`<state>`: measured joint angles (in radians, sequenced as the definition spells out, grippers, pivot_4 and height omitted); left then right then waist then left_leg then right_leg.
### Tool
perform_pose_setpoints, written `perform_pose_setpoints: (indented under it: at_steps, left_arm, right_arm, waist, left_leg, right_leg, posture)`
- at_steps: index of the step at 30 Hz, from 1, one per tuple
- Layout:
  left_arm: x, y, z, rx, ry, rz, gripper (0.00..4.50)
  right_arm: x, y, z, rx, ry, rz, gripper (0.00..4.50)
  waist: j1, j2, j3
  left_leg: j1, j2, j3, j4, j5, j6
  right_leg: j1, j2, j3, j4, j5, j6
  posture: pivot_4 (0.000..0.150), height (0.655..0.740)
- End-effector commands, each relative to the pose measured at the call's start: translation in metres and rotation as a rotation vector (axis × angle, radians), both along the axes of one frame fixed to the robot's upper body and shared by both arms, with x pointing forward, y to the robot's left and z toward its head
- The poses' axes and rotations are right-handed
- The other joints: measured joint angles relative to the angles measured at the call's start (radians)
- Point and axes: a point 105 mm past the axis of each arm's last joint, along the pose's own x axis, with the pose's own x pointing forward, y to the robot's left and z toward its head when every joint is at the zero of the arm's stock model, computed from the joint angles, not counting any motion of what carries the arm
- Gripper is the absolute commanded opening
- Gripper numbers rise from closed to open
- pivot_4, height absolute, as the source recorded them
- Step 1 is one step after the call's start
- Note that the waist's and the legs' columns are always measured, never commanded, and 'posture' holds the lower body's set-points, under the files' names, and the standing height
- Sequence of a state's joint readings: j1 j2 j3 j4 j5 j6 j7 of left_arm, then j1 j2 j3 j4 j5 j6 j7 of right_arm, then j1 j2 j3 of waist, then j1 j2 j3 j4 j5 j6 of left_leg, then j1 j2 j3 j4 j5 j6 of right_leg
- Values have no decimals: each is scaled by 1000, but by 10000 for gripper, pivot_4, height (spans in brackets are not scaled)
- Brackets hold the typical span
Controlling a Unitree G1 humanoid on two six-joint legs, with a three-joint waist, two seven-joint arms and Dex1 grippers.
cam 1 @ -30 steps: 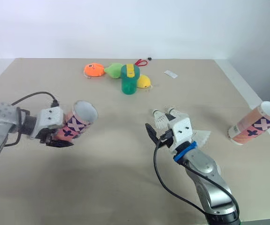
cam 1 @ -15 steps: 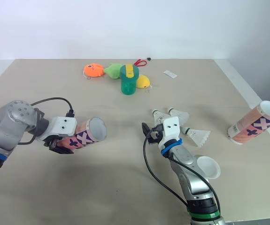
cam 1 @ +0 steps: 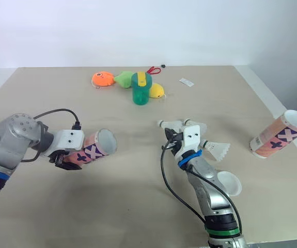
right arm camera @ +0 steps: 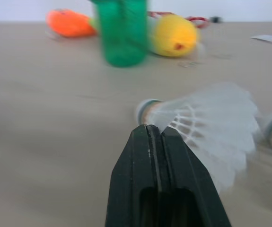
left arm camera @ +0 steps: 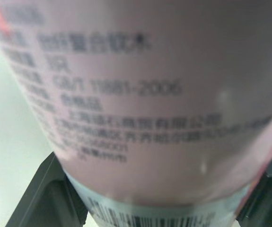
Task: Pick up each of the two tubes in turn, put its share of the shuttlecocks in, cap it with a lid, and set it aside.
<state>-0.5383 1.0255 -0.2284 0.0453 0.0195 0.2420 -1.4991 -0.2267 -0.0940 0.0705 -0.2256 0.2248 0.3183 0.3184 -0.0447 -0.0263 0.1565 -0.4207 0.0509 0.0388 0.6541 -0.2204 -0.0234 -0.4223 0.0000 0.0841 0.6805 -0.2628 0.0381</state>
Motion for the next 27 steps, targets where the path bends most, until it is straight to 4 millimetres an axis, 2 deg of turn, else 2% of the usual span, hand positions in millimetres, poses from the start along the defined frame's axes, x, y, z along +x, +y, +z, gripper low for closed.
perform_pose_setpoints:
  at_steps: [1,5,8,12,15,21,24,26,27]
  left_arm:
    - [-10,-9,-21,-14,97,-24,32297]
    - [-9,-10,-23,-14,99,-18,32297]
    - [-6,-10,-23,-24,96,-9,32297]
    - [-4,-12,-22,-35,93,-2,32297]
    - [-4,-12,-23,-39,95,2,32297]
    - [-6,-14,-23,-57,97,14,32297]
    - [-7,-15,-24,-64,102,16,32297]
    - [-8,-16,-26,-65,104,19,32297]
    - [-8,-16,-26,-67,104,21,32297]
  right_arm:
    - [-50,33,64,79,-167,402,626]
    - [-74,46,77,-61,-176,622,626]
    - [-82,56,71,-214,-167,737,626]
    - [-70,71,66,-392,-207,779,626]
    - [-61,83,66,-431,-231,804,626]
    - [-60,96,69,-354,-216,840,626]
    - [-67,93,69,-319,-200,852,7875]
    - [-69,82,72,-266,-200,794,18864]
    - [-70,73,72,-237,-195,749,22994]
  waist:
    - [0,1,-1]
    - [1,1,-1]
    - [1,1,-1]
    - [0,2,-1]
    - [2,1,-1]
    - [10,1,-1]
    - [14,1,-1]
    - [17,1,-1]
    - [17,1,-1]
  left_leg:
    - [0,0,0,0,0,0]
    - [2,-1,-1,1,0,0]
    - [8,-3,0,1,0,0]
    - [13,-3,1,1,-1,1]
    - [14,-3,0,1,0,2]
    - [13,-4,0,1,-1,4]
    - [13,-4,-1,1,-2,5]
    - [13,-4,-1,1,-2,5]
    - [13,-5,-1,1,-2,4]
  right_leg:
    - [0,0,0,0,0,0]
    - [3,-2,-1,0,-1,1]
    - [8,-4,-1,0,-1,2]
    - [13,-4,0,0,-4,-2]
    - [13,-4,-1,0,-4,-3]
    - [14,-5,-1,0,-4,2]
    - [14,-5,-2,0,-4,2]
    - [14,-6,-2,0,-4,2]
    - [14,-7,-2,0,-5,3]
  posture:
    - [1500,7400]
    - [1500,7400]
    - [1500,7400]
    - [1500,7400]
    - [1500,7400]
    - [1500,7400]
    - [1500,7400]
    - [1500,7400]
    - [1500,7400]
